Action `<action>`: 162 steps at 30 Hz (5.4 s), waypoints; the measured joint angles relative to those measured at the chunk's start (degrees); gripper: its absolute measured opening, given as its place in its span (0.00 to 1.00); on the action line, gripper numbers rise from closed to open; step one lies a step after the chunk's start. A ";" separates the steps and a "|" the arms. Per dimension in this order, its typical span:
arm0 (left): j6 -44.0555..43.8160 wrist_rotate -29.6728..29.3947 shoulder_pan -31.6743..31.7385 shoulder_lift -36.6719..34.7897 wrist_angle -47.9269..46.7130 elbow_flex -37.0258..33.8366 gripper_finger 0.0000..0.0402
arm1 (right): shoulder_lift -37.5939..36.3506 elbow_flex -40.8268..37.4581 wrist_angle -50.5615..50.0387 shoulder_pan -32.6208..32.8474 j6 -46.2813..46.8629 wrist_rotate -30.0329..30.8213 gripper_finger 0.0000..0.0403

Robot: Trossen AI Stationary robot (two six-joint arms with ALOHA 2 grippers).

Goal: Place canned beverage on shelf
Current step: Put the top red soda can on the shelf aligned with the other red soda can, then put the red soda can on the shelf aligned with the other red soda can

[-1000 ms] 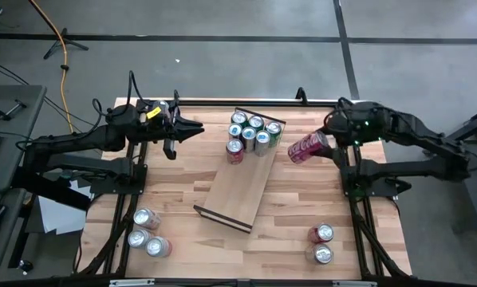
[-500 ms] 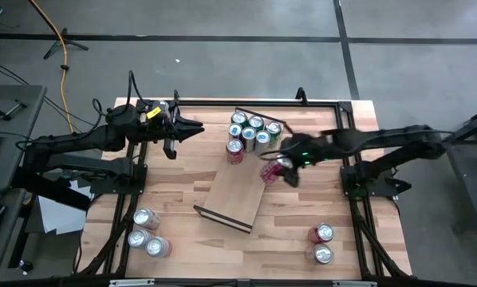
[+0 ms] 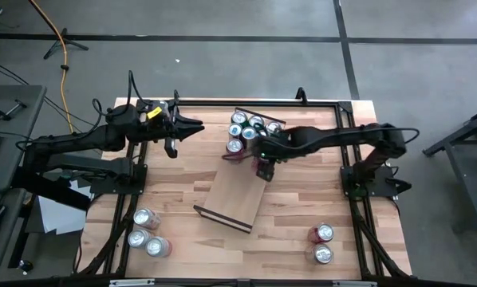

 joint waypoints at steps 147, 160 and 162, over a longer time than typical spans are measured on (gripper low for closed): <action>4.50 6.98 0.32 -2.82 4.89 -4.55 0.00 | -37.48 -30.74 52.77 0.75 -7.79 -6.15 0.00; 3.93 6.84 -0.76 -2.62 3.54 -4.55 0.00 | -37.02 -30.74 52.76 0.75 -5.40 -4.62 0.02; 3.72 6.84 -0.76 -2.62 3.46 -4.76 0.00 | -37.02 -30.74 52.47 0.75 -1.47 -4.75 0.07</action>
